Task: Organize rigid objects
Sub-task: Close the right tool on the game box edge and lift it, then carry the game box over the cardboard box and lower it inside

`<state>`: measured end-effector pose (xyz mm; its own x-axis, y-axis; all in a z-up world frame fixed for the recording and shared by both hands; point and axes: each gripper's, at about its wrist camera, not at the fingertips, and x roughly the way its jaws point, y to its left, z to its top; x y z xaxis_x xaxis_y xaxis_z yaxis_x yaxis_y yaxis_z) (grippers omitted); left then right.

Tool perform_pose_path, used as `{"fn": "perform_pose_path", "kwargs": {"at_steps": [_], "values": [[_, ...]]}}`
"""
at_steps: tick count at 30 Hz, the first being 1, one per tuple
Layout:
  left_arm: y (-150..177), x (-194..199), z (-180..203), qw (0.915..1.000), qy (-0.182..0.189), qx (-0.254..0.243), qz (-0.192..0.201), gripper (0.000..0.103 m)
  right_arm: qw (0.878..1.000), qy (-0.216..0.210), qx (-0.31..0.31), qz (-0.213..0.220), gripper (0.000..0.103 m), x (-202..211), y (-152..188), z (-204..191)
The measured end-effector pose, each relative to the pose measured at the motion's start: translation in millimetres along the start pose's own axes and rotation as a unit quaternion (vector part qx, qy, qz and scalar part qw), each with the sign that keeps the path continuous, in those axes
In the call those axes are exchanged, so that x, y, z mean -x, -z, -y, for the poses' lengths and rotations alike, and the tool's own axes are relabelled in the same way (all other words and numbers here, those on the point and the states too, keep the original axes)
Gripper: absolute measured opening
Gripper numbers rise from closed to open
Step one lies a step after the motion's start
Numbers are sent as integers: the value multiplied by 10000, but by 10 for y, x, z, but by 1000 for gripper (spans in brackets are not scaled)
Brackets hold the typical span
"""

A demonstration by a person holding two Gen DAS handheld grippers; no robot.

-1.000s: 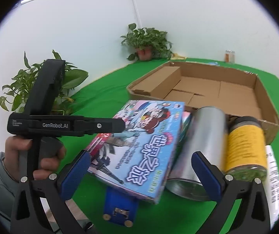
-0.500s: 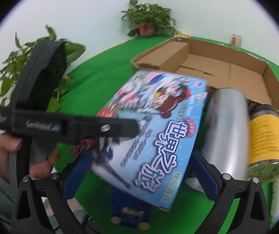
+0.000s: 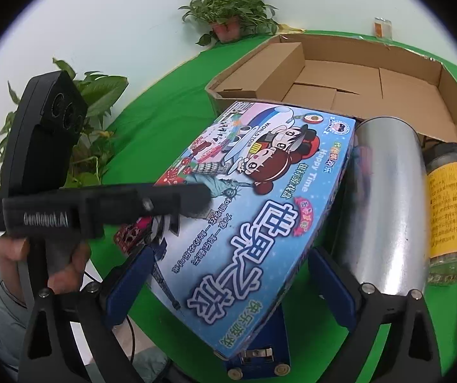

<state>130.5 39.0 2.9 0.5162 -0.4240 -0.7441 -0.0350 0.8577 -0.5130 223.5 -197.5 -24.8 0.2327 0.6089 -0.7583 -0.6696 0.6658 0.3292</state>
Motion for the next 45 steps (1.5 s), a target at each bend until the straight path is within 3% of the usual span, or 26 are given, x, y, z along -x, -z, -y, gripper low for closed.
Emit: {"fn": "perform_pose_path", "kwargs": {"at_steps": [5,11,28,36,45], "values": [[-11,-200,213,9991,15,-324,-281,77,10000,67,39,-9,98,-32,-5,-42],[78,-119,399,9968,-421,-681,-47,67,9993,343,122,-24,98,-71,8,-93],[391,-189,518,9939,-695,-750,411,65,9976,544,-251,357,99,-75,62,-167],[458,63,850,9848,-876,-1167,940,65,9935,781,-65,820,96,166,32,-283],[151,345,1409,9726,-629,-1653,1508,65,9791,1185,52,1650,94,671,-208,-245]]}}
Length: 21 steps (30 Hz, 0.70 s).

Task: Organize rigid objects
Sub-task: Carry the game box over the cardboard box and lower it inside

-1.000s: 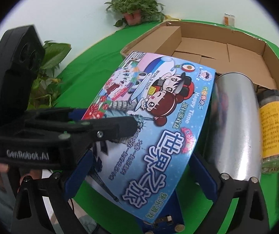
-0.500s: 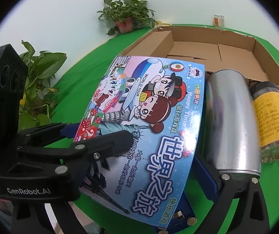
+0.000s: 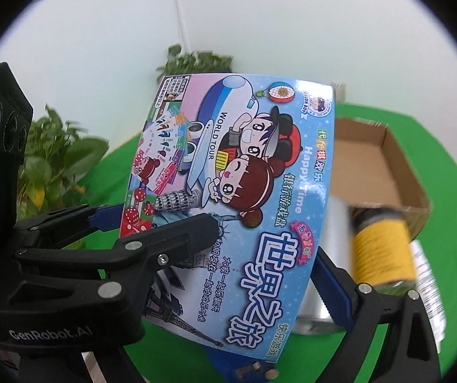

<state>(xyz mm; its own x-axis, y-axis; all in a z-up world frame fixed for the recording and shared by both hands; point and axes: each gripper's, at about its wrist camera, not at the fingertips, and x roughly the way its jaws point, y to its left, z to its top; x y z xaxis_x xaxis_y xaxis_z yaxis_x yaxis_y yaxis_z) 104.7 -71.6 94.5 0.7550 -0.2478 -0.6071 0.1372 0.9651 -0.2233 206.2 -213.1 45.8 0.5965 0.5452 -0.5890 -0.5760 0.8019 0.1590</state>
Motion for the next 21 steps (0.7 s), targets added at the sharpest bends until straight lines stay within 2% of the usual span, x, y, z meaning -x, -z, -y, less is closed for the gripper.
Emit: {"fn": "perform_pose_path", "kwargs": {"at_steps": [4,10,16,21], "values": [[-313,49,191,9992,110,-312,212,65,9994,184,-42,297,93,129,-220,104],[-709,2,370,9977,182,-562,332,65,9981,359,-118,477,92,145,-452,242],[-1078,-215,384,9973,256,-614,304,65,9979,474,-167,417,92,-72,-687,347],[-1308,-515,246,9981,257,-514,224,65,9983,475,-141,297,92,-345,-875,414]]}}
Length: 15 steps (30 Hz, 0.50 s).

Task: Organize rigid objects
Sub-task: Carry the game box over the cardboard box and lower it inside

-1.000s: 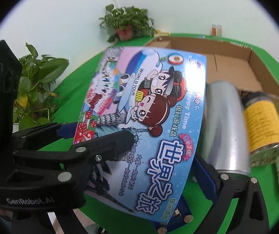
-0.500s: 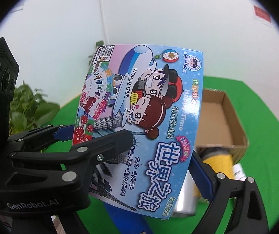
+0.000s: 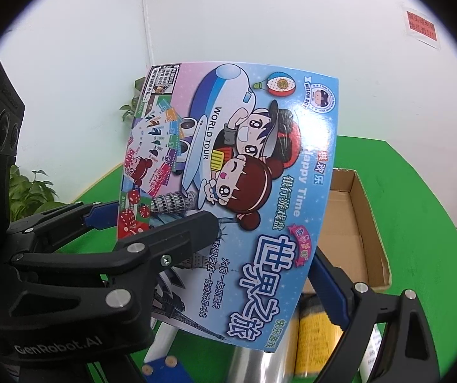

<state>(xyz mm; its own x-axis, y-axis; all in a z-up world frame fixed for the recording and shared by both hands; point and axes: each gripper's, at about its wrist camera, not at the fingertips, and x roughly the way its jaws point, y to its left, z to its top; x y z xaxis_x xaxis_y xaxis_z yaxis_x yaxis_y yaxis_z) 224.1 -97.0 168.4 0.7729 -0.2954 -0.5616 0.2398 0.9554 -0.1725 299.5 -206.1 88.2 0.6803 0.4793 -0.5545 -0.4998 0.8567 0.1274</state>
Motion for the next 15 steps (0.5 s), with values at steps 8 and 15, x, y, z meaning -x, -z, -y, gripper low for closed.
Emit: {"fn": "perform_pose_path", "kwargs": {"at_steps": [8,15], "values": [[-284,-430,-358,9998,-37,153,-130,65,9998,-92,86,-178,92,-325,-219,56],[-426,-864,-634,9989,-135,163,-411,65,9985,-235,42,-484,92,-572,-263,201]]}}
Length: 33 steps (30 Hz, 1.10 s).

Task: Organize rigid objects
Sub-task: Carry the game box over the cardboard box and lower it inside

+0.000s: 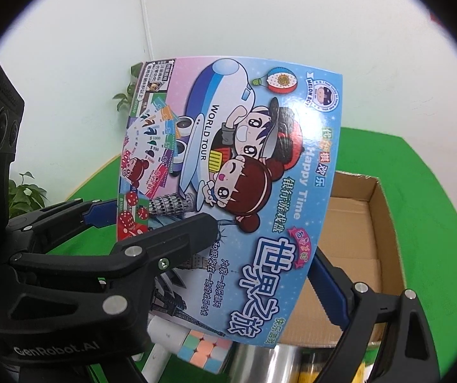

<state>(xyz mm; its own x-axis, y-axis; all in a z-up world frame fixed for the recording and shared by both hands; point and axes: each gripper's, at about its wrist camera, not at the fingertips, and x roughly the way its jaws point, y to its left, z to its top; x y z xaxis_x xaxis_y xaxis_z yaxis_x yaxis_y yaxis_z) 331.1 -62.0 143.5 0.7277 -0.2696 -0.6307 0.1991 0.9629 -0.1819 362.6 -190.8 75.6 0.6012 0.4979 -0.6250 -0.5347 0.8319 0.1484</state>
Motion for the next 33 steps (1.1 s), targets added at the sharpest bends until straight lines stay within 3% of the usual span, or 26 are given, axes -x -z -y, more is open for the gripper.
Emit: {"fn": "perform_pose_path", "kwargs": {"at_steps": [7,17,20,28,33], "values": [[98,-613,-336,9976,-122,320,-605,65,9979,-193,-93,-618,92,-455,78,112],[338,-1300,-692,9884,-256,617,-1360,63,9844,-573,-193,-1651,90,-1076,280,175],[407,-1386,-779,9866,-341,607,-1477,60,9759,-755,-342,-2018,88,-1219,357,218],[515,-1416,-1038,9820,-558,928,-1545,54,9681,-1106,-460,-2201,85,-1352,364,180],[553,-1287,-1014,9807,-643,1022,-1539,46,9659,-1056,-479,-2317,84,-1423,322,219]]}}
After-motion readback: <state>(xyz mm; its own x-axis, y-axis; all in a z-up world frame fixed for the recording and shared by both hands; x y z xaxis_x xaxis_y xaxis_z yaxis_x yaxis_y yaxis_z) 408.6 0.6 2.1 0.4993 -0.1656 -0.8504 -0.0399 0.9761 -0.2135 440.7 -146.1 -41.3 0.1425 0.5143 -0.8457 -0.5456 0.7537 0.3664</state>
